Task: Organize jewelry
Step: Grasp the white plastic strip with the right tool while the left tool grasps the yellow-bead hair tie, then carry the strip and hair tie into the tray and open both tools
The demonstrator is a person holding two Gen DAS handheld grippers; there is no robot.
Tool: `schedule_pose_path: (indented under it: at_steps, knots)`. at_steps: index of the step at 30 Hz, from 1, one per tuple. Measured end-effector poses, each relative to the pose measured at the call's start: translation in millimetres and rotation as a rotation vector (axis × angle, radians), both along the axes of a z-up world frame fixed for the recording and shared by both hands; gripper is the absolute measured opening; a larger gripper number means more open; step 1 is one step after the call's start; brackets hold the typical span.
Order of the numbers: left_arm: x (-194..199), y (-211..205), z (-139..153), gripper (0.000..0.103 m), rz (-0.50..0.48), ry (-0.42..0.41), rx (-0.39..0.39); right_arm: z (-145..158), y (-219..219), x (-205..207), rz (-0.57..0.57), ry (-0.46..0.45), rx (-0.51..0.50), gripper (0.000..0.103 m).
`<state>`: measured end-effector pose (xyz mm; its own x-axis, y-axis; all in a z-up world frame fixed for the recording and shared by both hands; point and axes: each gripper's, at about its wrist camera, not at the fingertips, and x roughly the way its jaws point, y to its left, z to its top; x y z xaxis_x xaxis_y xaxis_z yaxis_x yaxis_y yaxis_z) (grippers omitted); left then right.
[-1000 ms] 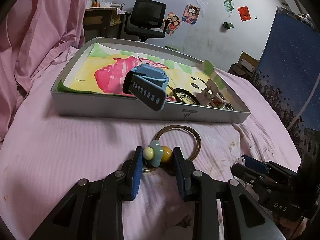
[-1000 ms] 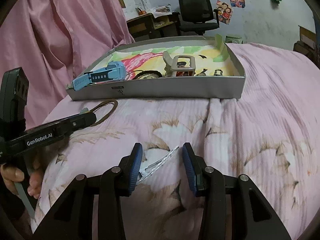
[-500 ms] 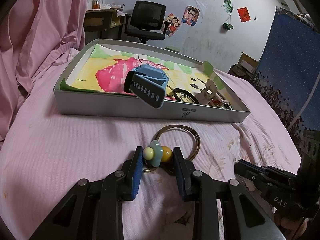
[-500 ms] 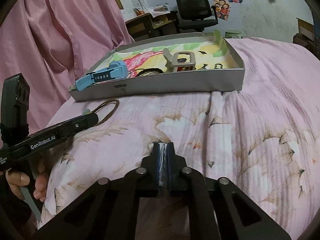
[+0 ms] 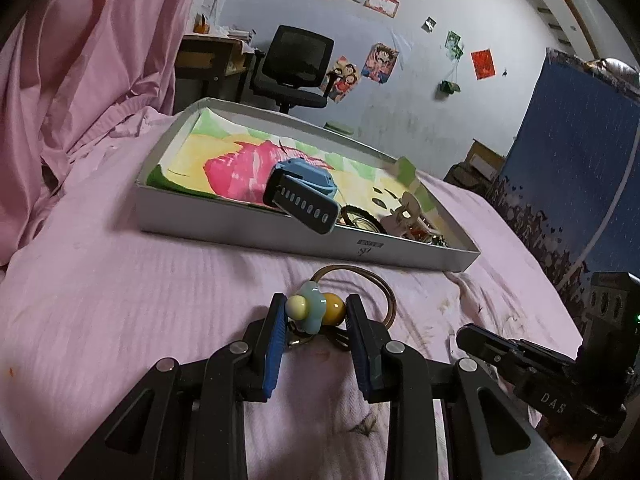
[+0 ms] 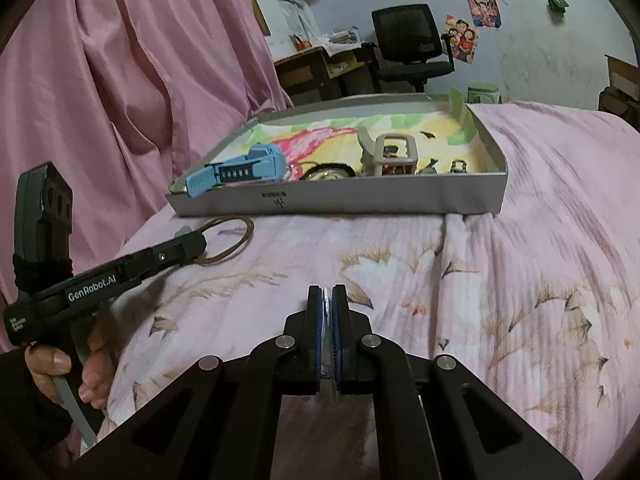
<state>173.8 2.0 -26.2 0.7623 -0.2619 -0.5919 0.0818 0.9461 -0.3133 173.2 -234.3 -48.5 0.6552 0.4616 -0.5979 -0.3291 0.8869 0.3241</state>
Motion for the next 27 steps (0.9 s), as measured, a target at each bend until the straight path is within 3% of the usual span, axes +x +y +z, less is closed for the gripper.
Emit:
schedule_pose_path:
  at_steps: [10,21,27]
  knots:
    - [-5,1,2,0.028,0.014,-0.021,-0.004,3,-26,5,-0.030,-0.032,0.208,0.005]
    - [-5,1,3,0.028,0.015,-0.028,-0.004,-3,-28,8,-0.041,-0.032,0.265,0.005]
    - [-15,-5,21,0.028,-0.001,-0.114,0.021,4,-29,13,-0.047,-0.074,0.273,0.005]
